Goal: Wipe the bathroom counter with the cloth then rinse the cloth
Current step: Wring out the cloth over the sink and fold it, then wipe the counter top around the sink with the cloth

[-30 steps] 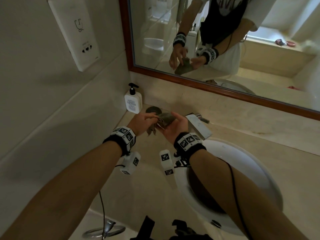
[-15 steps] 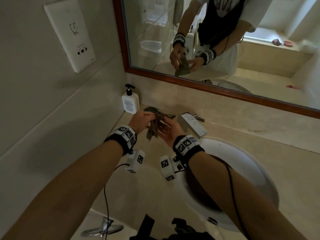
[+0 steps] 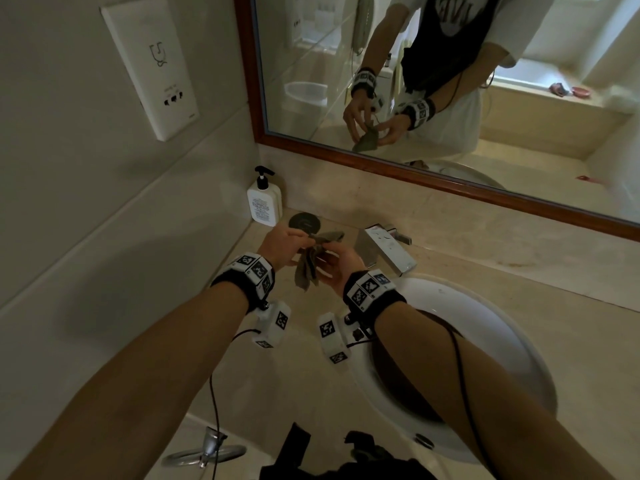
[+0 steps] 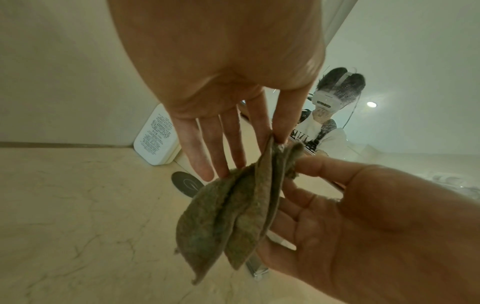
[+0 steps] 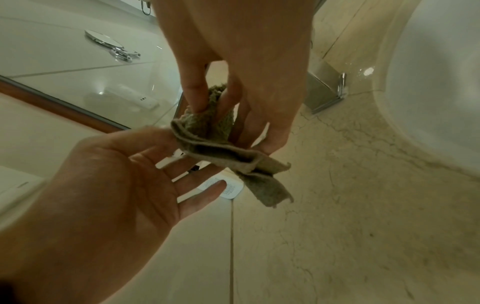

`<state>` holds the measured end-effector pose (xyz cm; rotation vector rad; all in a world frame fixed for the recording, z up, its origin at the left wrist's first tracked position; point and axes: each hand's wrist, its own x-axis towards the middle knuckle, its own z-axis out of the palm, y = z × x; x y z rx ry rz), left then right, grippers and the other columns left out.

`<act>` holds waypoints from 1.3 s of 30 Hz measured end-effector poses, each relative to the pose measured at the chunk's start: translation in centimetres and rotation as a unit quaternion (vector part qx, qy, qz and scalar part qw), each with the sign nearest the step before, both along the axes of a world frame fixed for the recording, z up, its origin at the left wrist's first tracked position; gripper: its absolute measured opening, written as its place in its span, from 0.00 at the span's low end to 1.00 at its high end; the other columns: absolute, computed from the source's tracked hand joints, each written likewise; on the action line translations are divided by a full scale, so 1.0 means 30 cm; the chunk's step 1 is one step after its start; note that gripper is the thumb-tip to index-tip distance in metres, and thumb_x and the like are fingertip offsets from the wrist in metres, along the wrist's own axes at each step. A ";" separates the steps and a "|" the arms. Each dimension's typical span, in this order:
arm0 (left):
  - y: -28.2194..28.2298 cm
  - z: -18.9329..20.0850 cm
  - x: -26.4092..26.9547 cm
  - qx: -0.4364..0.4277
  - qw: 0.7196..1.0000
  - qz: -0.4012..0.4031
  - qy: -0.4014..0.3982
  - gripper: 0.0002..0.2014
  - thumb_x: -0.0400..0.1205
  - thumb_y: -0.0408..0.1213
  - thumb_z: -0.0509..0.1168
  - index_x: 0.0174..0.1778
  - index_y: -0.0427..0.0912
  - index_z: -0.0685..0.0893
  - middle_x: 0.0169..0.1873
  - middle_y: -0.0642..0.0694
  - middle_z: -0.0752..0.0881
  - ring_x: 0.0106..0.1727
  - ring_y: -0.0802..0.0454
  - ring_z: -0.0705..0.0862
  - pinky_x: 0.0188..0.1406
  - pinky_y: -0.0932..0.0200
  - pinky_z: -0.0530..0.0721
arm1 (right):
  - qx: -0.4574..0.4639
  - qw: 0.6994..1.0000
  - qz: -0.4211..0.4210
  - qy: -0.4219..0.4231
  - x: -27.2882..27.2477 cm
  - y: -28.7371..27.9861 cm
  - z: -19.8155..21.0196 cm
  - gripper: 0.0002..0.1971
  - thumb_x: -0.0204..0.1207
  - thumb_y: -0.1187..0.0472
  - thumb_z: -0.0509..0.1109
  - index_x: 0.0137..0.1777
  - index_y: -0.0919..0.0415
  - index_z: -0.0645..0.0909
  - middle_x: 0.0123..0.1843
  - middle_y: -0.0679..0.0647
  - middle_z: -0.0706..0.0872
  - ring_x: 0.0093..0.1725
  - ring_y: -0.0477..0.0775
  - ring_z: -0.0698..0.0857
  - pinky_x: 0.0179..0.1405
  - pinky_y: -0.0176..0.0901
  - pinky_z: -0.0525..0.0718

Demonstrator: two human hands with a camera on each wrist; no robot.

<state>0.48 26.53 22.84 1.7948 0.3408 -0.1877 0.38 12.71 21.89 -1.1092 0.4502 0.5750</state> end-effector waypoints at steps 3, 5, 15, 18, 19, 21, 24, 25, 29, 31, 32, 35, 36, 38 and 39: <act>0.023 -0.025 0.000 0.031 0.999 0.001 -0.004 0.04 0.78 0.36 0.68 0.45 0.43 0.88 0.49 0.38 0.89 0.54 0.43 0.87 0.52 0.46 0.87 | -0.020 0.999 0.028 0.002 -0.006 0.003 -0.007 0.05 0.79 0.63 0.65 0.48 0.59 0.82 0.48 0.53 0.88 0.54 0.55 0.85 0.59 0.52 0.78; 0.034 -0.032 -0.003 0.035 0.999 0.014 -0.014 0.07 0.80 0.39 0.65 0.49 0.42 0.87 0.50 0.37 0.88 0.54 0.41 0.86 0.54 0.42 0.87 | -0.030 0.998 0.048 -0.007 -0.011 0.006 -0.012 0.05 0.79 0.63 0.65 0.51 0.58 0.82 0.50 0.53 0.89 0.56 0.55 0.85 0.62 0.54 0.77; 0.169 -0.102 -0.015 0.184 0.976 0.108 -0.041 0.13 0.86 0.39 0.56 0.58 0.37 0.81 0.57 0.36 0.83 0.58 0.38 0.81 0.55 0.52 0.75 | -0.146 0.988 0.041 0.040 -0.033 -0.050 -0.042 0.02 0.77 0.62 0.62 0.43 0.58 0.75 0.43 0.57 0.80 0.42 0.54 0.80 0.47 0.47 0.83; 0.211 -0.133 -0.032 0.206 0.972 0.106 -0.027 0.12 0.86 0.41 0.55 0.59 0.40 0.79 0.55 0.36 0.83 0.57 0.37 0.81 0.51 0.55 0.73 | -0.230 0.969 0.077 0.040 -0.020 -0.064 -0.072 0.03 0.76 0.59 0.66 0.46 0.57 0.76 0.50 0.59 0.81 0.47 0.57 0.81 0.57 0.55 0.85; 0.225 -0.147 -0.038 0.214 0.971 0.103 -0.022 0.12 0.86 0.41 0.55 0.59 0.40 0.80 0.55 0.36 0.83 0.57 0.37 0.81 0.51 0.55 0.72 | -0.247 0.964 0.085 0.043 -0.017 -0.063 -0.084 0.03 0.77 0.59 0.67 0.45 0.57 0.76 0.50 0.59 0.81 0.46 0.58 0.81 0.54 0.55 0.86; 0.247 -0.176 -0.046 0.226 0.970 0.093 -0.009 0.12 0.86 0.40 0.55 0.58 0.39 0.80 0.55 0.36 0.83 0.57 0.37 0.81 0.51 0.56 0.72 | -0.268 0.957 0.096 0.048 -0.013 -0.060 -0.101 0.04 0.78 0.60 0.68 0.44 0.59 0.76 0.47 0.59 0.82 0.43 0.57 0.82 0.44 0.53 0.85; 0.267 -0.212 -0.050 0.237 0.968 0.087 0.012 0.12 0.86 0.40 0.56 0.58 0.38 0.80 0.55 0.36 0.84 0.54 0.40 0.81 0.49 0.57 0.72 | -0.306 0.945 0.114 0.034 -0.011 -0.054 -0.125 0.07 0.80 0.61 0.68 0.41 0.60 0.77 0.43 0.58 0.82 0.39 0.57 0.82 0.32 0.48 0.83; 0.272 -0.228 -0.047 0.238 0.967 0.084 0.017 0.13 0.86 0.40 0.56 0.59 0.38 0.80 0.56 0.35 0.84 0.54 0.40 0.81 0.50 0.56 0.74 | -0.321 0.940 0.115 0.025 -0.008 -0.052 -0.140 0.08 0.80 0.61 0.68 0.40 0.60 0.78 0.42 0.57 0.82 0.39 0.57 0.82 0.29 0.46 0.82; 0.281 -0.279 -0.029 0.242 0.967 0.072 0.040 0.15 0.86 0.40 0.56 0.62 0.37 0.80 0.61 0.35 0.82 0.61 0.37 0.81 0.57 0.55 0.75 | -0.354 0.931 0.084 0.002 0.015 -0.037 -0.212 0.06 0.80 0.60 0.69 0.51 0.62 0.84 0.45 0.59 0.84 0.38 0.56 0.82 0.27 0.42 0.80; 0.284 -0.299 -0.015 0.233 0.968 0.079 0.048 0.15 0.86 0.41 0.57 0.63 0.39 0.80 0.61 0.36 0.83 0.61 0.37 0.81 0.58 0.54 0.76 | -0.366 0.928 0.066 -0.010 0.032 -0.033 -0.242 0.07 0.80 0.62 0.68 0.55 0.62 0.83 0.45 0.58 0.84 0.38 0.57 0.82 0.26 0.41 0.79; 0.284 -0.307 -0.008 0.232 0.968 0.082 0.055 0.14 0.85 0.41 0.57 0.63 0.39 0.80 0.61 0.37 0.83 0.60 0.37 0.81 0.59 0.53 0.77 | -0.373 0.926 0.063 -0.016 0.042 -0.032 -0.255 0.07 0.80 0.63 0.67 0.55 0.61 0.83 0.46 0.58 0.85 0.41 0.57 0.83 0.29 0.42 0.81; 0.278 -0.341 0.007 0.270 0.960 0.045 0.062 0.16 0.84 0.41 0.58 0.67 0.43 0.77 0.63 0.37 0.82 0.62 0.36 0.80 0.62 0.48 0.79 | -0.417 0.905 0.076 -0.044 0.065 -0.024 -0.293 0.11 0.78 0.62 0.68 0.59 0.57 0.83 0.59 0.58 0.86 0.58 0.61 0.84 0.59 0.53 0.84; 0.270 -0.354 0.007 0.293 0.954 0.014 0.053 0.18 0.85 0.42 0.58 0.70 0.44 0.76 0.66 0.37 0.80 0.65 0.37 0.78 0.65 0.47 0.78 | -0.435 0.895 0.089 -0.053 0.065 -0.018 -0.301 0.14 0.78 0.62 0.68 0.63 0.57 0.82 0.63 0.58 0.84 0.62 0.61 0.82 0.64 0.52 0.81; 0.242 -0.384 0.002 0.333 0.940 -0.072 0.022 0.22 0.85 0.42 0.58 0.76 0.47 0.72 0.76 0.39 0.71 0.76 0.39 0.69 0.74 0.46 0.70 | -0.477 0.864 0.131 -0.092 0.057 -0.003 -0.313 0.19 0.79 0.62 0.66 0.70 0.56 0.77 0.68 0.59 0.81 0.66 0.61 0.80 0.68 0.50 0.78; 0.225 -0.401 -0.002 0.351 0.928 -0.126 0.007 0.24 0.85 0.42 0.59 0.79 0.47 0.69 0.81 0.40 0.65 0.81 0.40 0.62 0.78 0.46 0.64 | -0.496 0.845 0.156 -0.122 0.047 0.007 -0.318 0.21 0.79 0.61 0.66 0.73 0.55 0.76 0.71 0.59 0.79 0.68 0.61 0.78 0.70 0.50 0.76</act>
